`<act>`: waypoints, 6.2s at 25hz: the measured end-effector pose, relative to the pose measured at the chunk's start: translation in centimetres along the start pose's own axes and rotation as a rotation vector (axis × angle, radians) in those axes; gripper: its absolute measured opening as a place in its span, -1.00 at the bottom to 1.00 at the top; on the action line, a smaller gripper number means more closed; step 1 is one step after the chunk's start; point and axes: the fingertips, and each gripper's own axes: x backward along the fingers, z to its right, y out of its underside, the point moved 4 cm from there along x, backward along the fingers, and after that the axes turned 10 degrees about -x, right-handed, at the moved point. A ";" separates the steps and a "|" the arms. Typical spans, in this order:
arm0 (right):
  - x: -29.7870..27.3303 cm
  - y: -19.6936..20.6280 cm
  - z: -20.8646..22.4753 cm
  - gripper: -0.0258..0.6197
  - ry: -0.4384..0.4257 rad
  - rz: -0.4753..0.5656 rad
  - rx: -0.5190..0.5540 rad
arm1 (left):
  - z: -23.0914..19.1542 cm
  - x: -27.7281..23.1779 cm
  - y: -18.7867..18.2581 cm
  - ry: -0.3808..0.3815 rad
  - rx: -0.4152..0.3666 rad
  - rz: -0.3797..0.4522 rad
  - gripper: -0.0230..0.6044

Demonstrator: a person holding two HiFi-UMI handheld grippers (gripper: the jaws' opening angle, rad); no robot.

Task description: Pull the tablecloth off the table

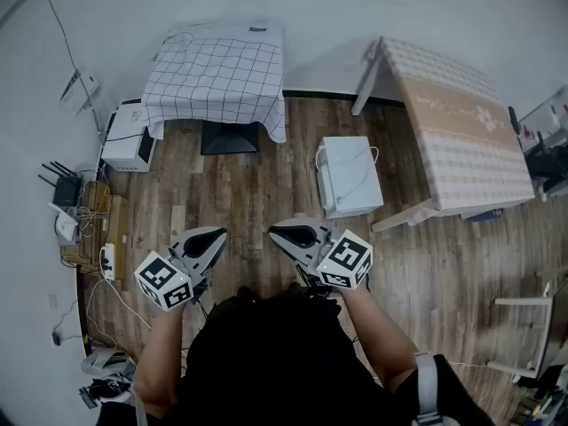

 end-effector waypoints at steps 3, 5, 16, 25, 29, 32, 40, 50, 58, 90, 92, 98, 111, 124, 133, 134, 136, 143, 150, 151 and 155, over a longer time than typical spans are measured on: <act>-0.5 0.5 -0.8 -0.86 0.012 -0.004 -0.012 | -0.6 1.5 0.2 -0.001 -0.002 0.004 -0.91; -0.8 0.7 -1.0 -0.86 0.020 -0.005 -0.016 | -1.1 2.5 0.6 -0.008 0.014 0.001 -0.91; -5.5 0.6 -1.3 -0.85 0.074 0.031 -0.026 | -4.1 7.4 3.2 0.018 0.090 0.037 -0.91; -8.2 0.4 -2.4 -0.86 0.112 0.010 -0.001 | -5.8 9.2 5.9 0.065 0.121 0.017 -0.90; -7.6 -0.4 -1.8 -0.86 0.141 0.019 -0.006 | -7.3 9.0 6.3 0.053 0.135 0.025 -0.90; -7.4 -0.9 -0.9 -0.86 0.155 0.027 -0.014 | -8.4 8.7 6.6 0.047 0.150 0.024 -0.90; -10.0 -2.3 3.6 -0.86 0.100 0.038 -0.032 | -11.8 6.4 6.9 0.018 0.173 -0.002 -0.90; -12.1 -6.7 10.8 -0.86 0.011 0.057 -0.004 | -18.5 1.4 3.2 -0.017 0.145 -0.049 -0.90; -14.4 -10.3 17.1 -0.86 -0.041 -0.008 0.097 | -23.4 -3.0 -0.5 -0.045 0.111 -0.095 -0.90; -27.2 -19.2 34.7 -0.86 -0.120 -0.055 0.051 | -45.0 -9.5 -6.1 -0.137 0.132 -0.061 -0.90; -28.4 -20.0 35.9 -0.86 -0.105 -0.054 0.047 | -47.1 -9.7 -7.0 -0.132 0.129 -0.066 -0.90; -33.4 -21.9 39.3 -0.86 -0.057 -0.056 0.021 | -54.0 -10.0 -8.9 -0.101 0.098 -0.052 -0.90; -40.9 -25.0 44.9 -0.86 0.094 -0.102 0.036 | -65.4 -12.3 -7.8 0.038 0.061 -0.066 -0.90; -40.7 -27.1 52.4 -0.86 0.088 -0.069 -0.001 | -69.7 -19.1 -8.1 0.048 0.040 -0.176 -0.90; -40.1 -29.1 58.3 -0.85 0.028 -0.055 0.036 | -71.9 -22.9 -10.0 0.001 -0.084 -0.287 -0.90; -40.0 -29.1 58.7 -0.85 0.020 -0.057 0.036 | -71.9 -23.2 -9.8 0.005 -0.104 -0.302 -0.90; -39.9 -29.0 59.5 -0.85 0.009 -0.060 0.033 | -72.1 -24.0 -9.7 0.018 -0.136 -0.330 -0.90; -40.6 -27.7 61.3 -0.68 0.023 -0.131 0.058 | -71.6 -27.7 -10.2 0.112 -0.185 -0.314 -0.90; -43.4 -25.5 62.9 -0.33 0.061 -0.232 0.071 | -73.6 -30.1 -6.5 0.214 -0.304 -0.492 -0.57; -43.9 -25.1 63.2 -0.30 0.070 -0.254 0.075 | -74.0 -30.4 -5.8 0.226 -0.309 -0.501 -0.53; -45.8 -23.2 64.3 -0.20 0.112 -0.324 0.067 | -76.1 -31.4 -3.5 0.257 -0.349 -0.527 -0.38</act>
